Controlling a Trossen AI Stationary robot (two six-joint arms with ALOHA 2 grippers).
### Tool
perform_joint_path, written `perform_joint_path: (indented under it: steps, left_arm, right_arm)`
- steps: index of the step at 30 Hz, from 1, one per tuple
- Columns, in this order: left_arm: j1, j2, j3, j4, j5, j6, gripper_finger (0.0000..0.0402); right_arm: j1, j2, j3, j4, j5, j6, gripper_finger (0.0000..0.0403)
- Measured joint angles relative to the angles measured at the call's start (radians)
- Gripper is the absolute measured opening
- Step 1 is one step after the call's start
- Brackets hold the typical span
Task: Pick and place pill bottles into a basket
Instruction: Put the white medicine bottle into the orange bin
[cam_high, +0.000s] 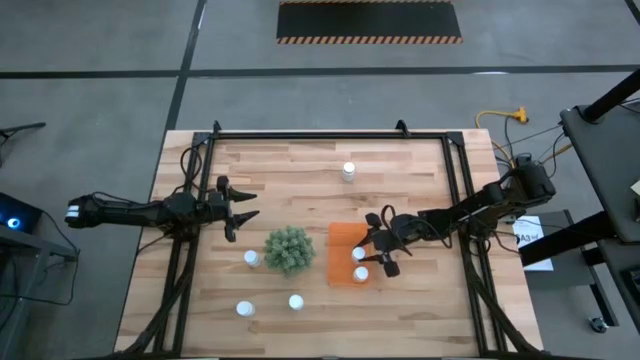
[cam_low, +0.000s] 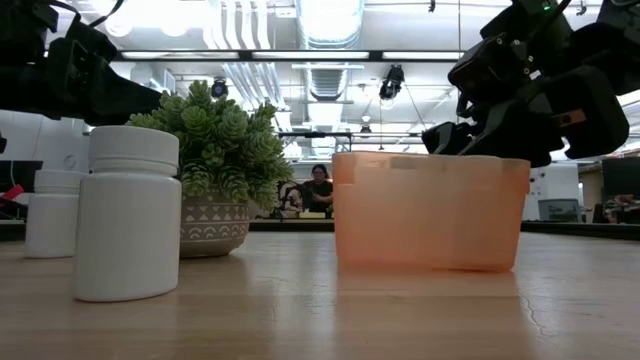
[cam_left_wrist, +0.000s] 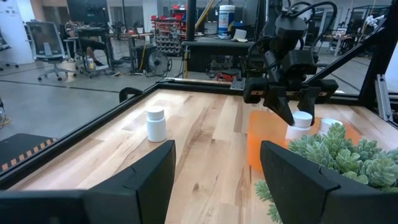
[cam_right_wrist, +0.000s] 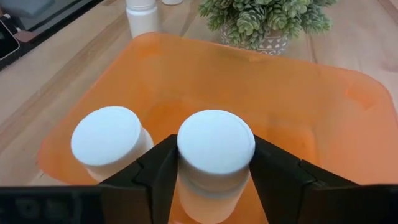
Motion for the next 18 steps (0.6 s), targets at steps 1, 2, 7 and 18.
perform_joint_path:
  steps: [1, 2, 7, 18]
  left_arm:
    - [0.0, 0.0, 0.0, 0.0, 0.0, 0.0, 0.0218]
    - [0.0, 0.0, 0.0, 0.0, 0.0, 0.0, 0.0218]
    - [0.0, 0.0, 0.0, 0.0, 0.0, 0.0, 0.0218]
    - [0.0, 0.0, 0.0, 0.0, 0.0, 0.0, 0.0218]
  right_arm:
    - [0.0, -0.003, 0.0, -0.002, 0.0, 0.0, 0.0177]
    - [0.0, -0.007, -0.001, -0.007, 0.0, -0.001, 0.0178]
    - [0.0, -0.02, -0.001, -0.011, 0.0, -0.002, 0.0179]
    - [0.0, -0.034, 0.0, -0.011, 0.0, -0.02, 0.0179]
